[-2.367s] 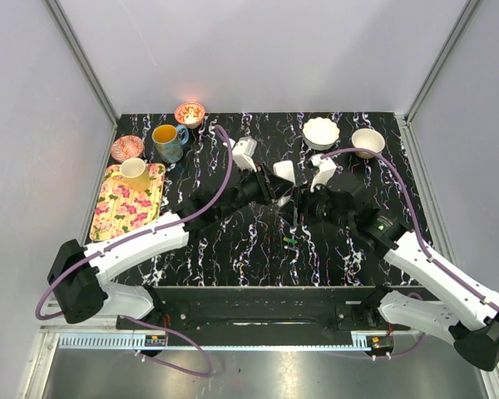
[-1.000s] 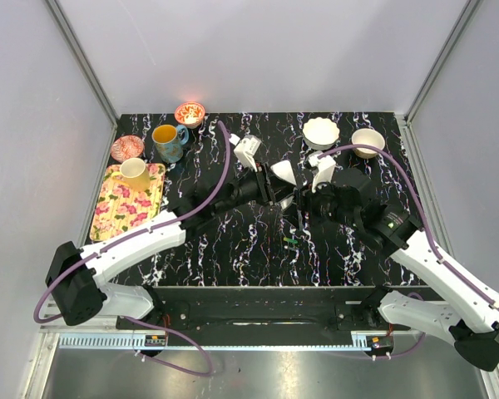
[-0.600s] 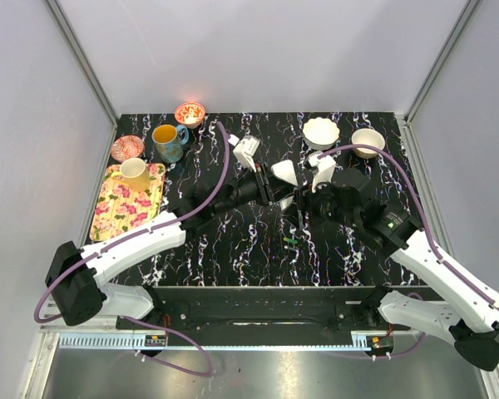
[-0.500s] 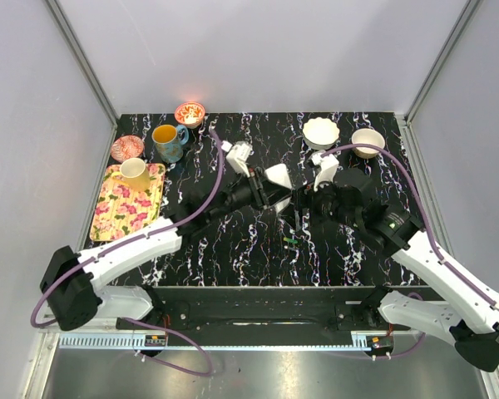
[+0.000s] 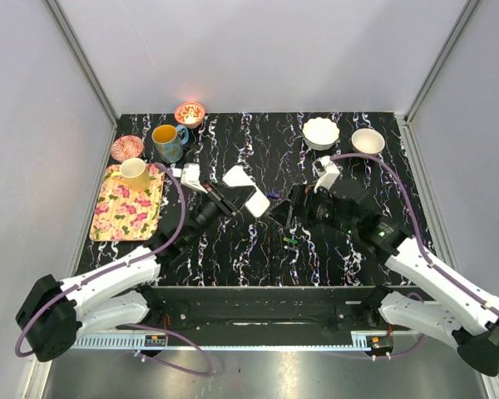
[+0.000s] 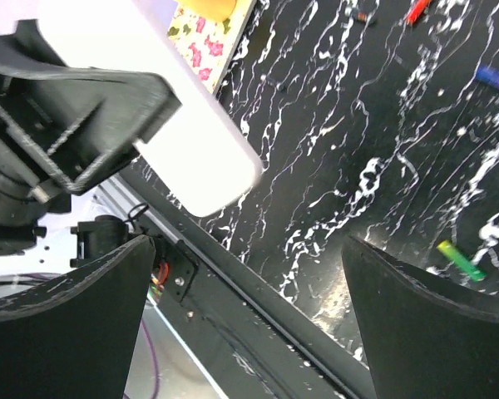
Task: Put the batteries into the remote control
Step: Turn over the remote control, then remove the battery cover from the remote control.
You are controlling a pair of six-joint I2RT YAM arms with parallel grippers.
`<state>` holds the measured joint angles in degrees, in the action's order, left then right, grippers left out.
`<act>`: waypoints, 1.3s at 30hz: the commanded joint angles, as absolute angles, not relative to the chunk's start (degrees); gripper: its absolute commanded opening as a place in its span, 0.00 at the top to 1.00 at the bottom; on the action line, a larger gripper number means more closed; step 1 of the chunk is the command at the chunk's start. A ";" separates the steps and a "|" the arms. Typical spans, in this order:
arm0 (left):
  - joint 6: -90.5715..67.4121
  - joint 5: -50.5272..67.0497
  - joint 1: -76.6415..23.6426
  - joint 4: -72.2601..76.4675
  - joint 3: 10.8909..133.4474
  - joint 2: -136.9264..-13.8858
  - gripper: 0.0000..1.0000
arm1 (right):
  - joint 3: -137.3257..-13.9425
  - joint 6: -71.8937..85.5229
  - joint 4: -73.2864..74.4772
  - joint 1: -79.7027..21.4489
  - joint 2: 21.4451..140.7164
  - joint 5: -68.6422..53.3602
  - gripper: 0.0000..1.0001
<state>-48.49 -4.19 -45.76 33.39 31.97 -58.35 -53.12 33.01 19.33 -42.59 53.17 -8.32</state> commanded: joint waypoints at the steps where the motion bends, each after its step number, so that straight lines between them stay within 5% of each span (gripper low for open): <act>1: -48.08 -12.73 -46.05 49.55 26.12 -55.20 1.00 | -46.77 46.04 5.29 -42.54 53.79 -10.20 0.00; 6: -45.44 -16.87 -46.85 50.28 24.00 -53.09 1.00 | -41.05 53.61 -8.93 -42.54 54.75 -9.84 0.02; 25: -42.89 -19.34 -48.43 45.18 23.11 -50.80 1.00 | -46.49 55.72 -19.95 -42.36 69.96 -13.45 0.14; 39: -42.01 -20.56 -48.43 45.18 23.64 -50.80 1.00 | -45.27 58.36 -22.15 -41.92 71.46 -16.79 0.36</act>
<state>-43.07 -19.09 -48.12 42.02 23.07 -51.57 -44.36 57.30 -19.11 -42.26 71.37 -14.79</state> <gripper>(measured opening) 0.249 0.652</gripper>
